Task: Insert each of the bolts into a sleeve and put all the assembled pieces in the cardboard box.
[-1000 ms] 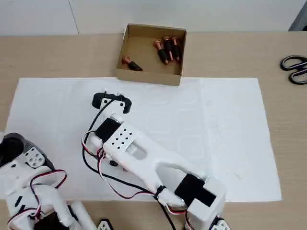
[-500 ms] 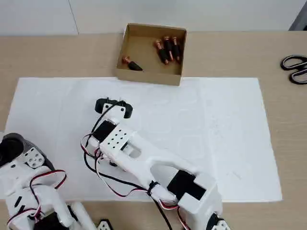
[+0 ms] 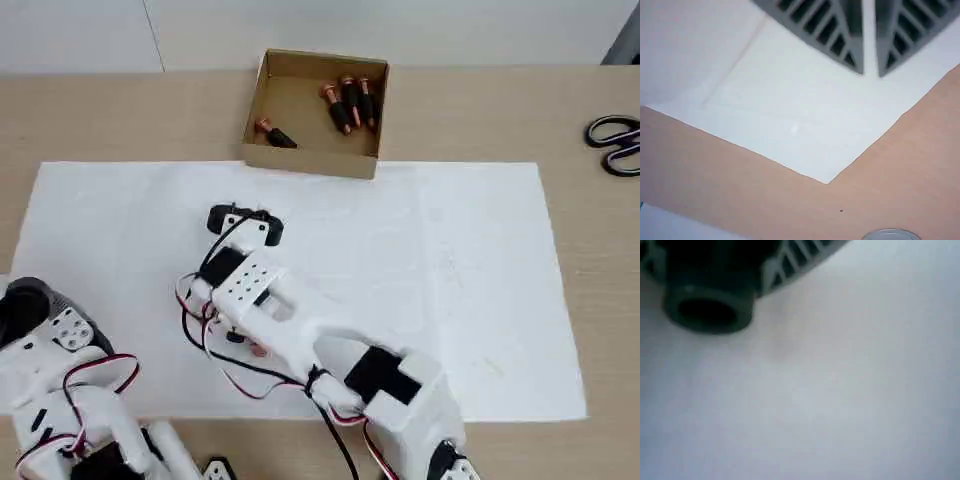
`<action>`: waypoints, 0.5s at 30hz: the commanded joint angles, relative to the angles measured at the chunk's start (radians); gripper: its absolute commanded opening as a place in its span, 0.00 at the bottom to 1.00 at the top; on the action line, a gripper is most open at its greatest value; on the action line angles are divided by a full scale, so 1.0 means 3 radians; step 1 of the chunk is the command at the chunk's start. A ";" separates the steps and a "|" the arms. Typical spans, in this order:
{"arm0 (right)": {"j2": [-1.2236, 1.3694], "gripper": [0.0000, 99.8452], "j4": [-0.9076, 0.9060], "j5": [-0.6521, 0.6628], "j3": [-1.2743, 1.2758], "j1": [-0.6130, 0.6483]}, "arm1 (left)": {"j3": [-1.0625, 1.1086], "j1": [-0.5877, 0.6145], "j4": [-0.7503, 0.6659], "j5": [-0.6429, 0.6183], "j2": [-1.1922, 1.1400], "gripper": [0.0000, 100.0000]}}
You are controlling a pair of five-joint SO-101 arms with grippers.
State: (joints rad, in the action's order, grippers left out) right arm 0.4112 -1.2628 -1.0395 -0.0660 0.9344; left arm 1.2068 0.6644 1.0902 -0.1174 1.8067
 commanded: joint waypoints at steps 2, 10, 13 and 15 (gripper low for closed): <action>-0.0386 0.00 -0.0222 0.0020 -0.0353 -0.0294 | -0.0141 -0.0005 0.0005 0.0005 0.0036 0.01; -0.1297 0.00 -0.0637 0.0588 -0.0353 -0.0724 | -0.0141 -0.0046 -0.0005 0.0005 0.0036 0.01; -0.1557 0.00 -0.0831 0.0880 -0.0343 -0.0898 | -0.0141 -0.0327 0.0005 0.0005 0.0036 0.01; -0.1675 0.00 -0.1107 0.1095 -0.0343 -0.1000 | -0.0141 -0.0670 0.0000 0.0005 0.0036 0.01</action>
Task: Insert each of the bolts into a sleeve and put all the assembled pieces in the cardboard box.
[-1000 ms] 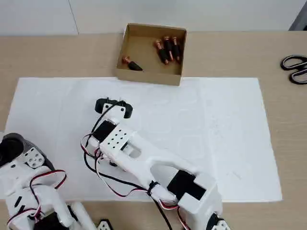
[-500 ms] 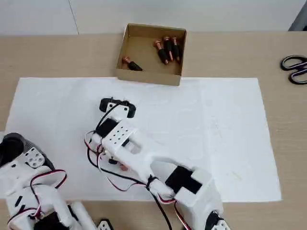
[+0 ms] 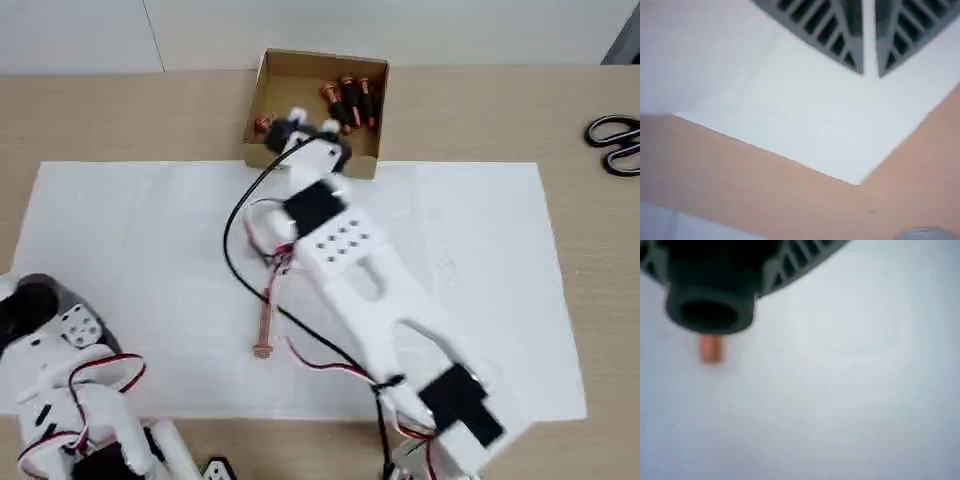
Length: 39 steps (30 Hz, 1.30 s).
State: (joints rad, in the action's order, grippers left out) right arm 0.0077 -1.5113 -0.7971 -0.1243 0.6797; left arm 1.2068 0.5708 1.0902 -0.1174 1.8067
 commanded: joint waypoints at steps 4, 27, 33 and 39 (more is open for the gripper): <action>-0.0473 0.00 -0.0673 0.0614 -0.0143 -0.0463 | -0.0136 -0.1268 -0.0005 0.0000 0.0031 0.01; 0.0064 0.00 0.1588 0.0854 0.1821 -0.0442 | 0.0534 -0.1944 -0.1048 -0.0240 0.0020 0.01; 0.0667 0.00 0.1711 0.0905 0.1877 -0.0586 | 0.0529 -0.1933 -0.1048 -0.0240 0.0020 0.01; 0.0800 0.00 0.1399 0.0905 0.1821 -0.1169 | 0.0529 -0.1938 -0.1048 -0.0240 0.0020 0.01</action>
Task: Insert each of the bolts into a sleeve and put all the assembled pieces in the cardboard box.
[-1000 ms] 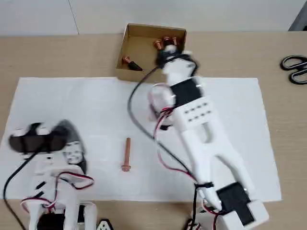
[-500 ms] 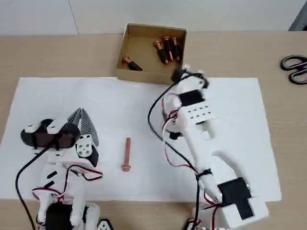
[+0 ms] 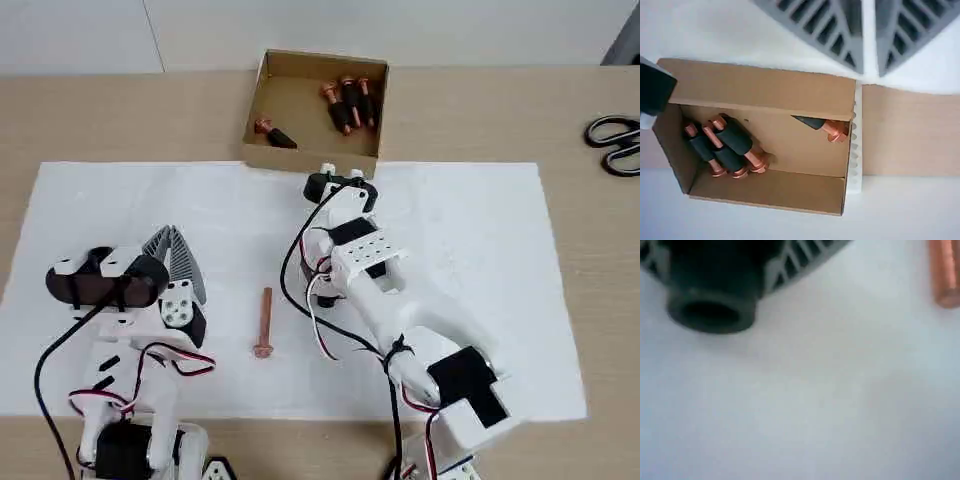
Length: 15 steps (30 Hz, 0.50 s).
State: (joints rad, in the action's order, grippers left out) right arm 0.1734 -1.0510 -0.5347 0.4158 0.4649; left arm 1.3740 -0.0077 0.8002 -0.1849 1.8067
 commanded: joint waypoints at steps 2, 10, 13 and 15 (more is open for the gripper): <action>0.0217 0.00 -0.0248 0.0036 0.0015 -0.0667 | -0.0028 -0.0015 -0.0082 -0.0015 0.0020 0.01; -0.0115 0.00 -0.0719 0.0041 0.0015 -0.1291 | -0.0028 -0.0015 -0.0082 -0.0015 0.0020 0.01; -0.0248 0.00 -0.0846 0.0041 0.0015 -0.1363 | -0.0028 -0.0015 -0.0082 -0.0015 0.0020 0.01; -0.0330 0.00 -0.0913 0.0041 0.0015 -0.1358 | -0.0028 -0.0015 -0.0082 -0.0015 0.0020 0.01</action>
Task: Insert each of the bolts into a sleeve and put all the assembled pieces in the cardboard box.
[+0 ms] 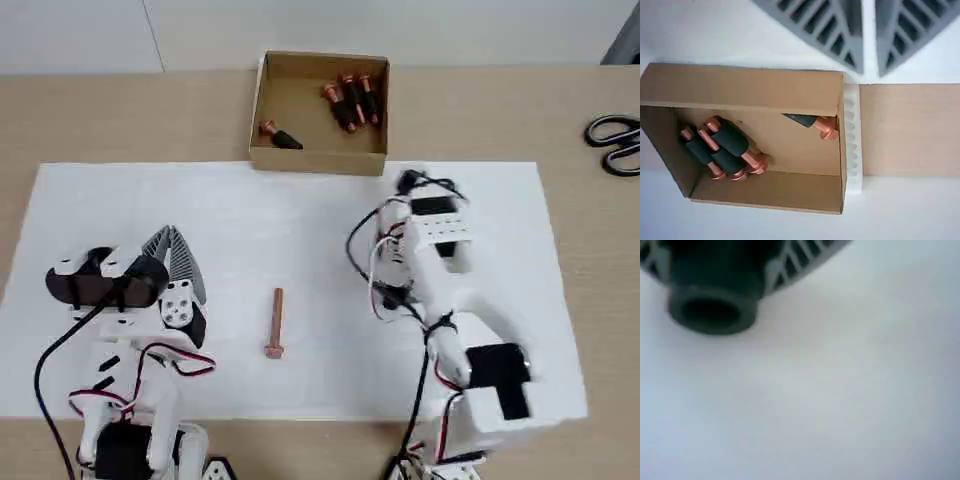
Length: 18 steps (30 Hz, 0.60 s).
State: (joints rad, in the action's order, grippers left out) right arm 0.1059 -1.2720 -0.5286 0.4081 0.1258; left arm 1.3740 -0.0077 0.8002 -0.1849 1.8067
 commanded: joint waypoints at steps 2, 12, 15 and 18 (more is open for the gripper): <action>-0.0187 0.00 -0.0192 0.0020 0.0041 -0.0192 | -0.0028 -0.0015 -0.0082 -0.0020 0.0020 0.01; -0.1430 0.00 -0.0171 0.0000 0.0041 0.0228 | -0.0064 -0.0020 -0.0061 -0.0031 0.0026 0.01; -0.1967 0.00 -0.0171 0.0010 0.0046 0.0396 | -0.0166 -0.0026 0.0026 -0.0036 0.0026 0.01; -0.2432 0.00 -0.0176 0.0015 0.0066 0.0545 | -0.0238 -0.0138 0.0194 -0.0036 0.0020 0.01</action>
State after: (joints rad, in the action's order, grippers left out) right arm -0.4664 -1.3241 -0.5286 0.4312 0.2578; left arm 1.3556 -0.0215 0.8278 -0.1910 1.8067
